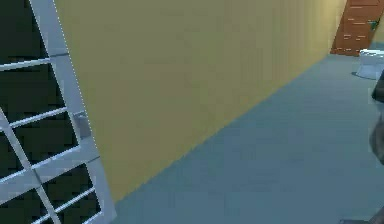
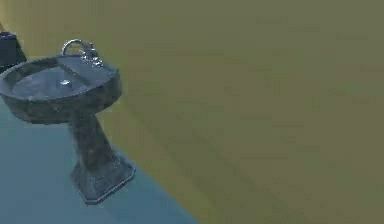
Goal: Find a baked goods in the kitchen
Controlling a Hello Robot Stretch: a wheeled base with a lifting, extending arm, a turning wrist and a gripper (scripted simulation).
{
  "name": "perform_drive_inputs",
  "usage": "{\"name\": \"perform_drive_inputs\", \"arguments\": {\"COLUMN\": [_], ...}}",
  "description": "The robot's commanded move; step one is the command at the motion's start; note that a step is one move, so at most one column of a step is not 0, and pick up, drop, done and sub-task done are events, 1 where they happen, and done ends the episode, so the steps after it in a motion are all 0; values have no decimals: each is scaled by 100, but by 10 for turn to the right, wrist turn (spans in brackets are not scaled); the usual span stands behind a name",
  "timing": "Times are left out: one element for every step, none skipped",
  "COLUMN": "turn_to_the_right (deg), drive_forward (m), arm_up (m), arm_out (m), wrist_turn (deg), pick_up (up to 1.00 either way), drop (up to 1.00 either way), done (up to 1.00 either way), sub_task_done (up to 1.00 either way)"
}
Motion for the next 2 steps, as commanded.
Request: {"name": "perform_drive_inputs", "arguments": {"turn_to_the_right": [-450,-90], "drive_forward": [0,0], "arm_up": [0,0], "arm_out": [0,0], "wrist_turn": [0,0], "pick_up": [0,0], "drop": [0,0], "done": [0,0], "sub_task_done": [0,0]}}
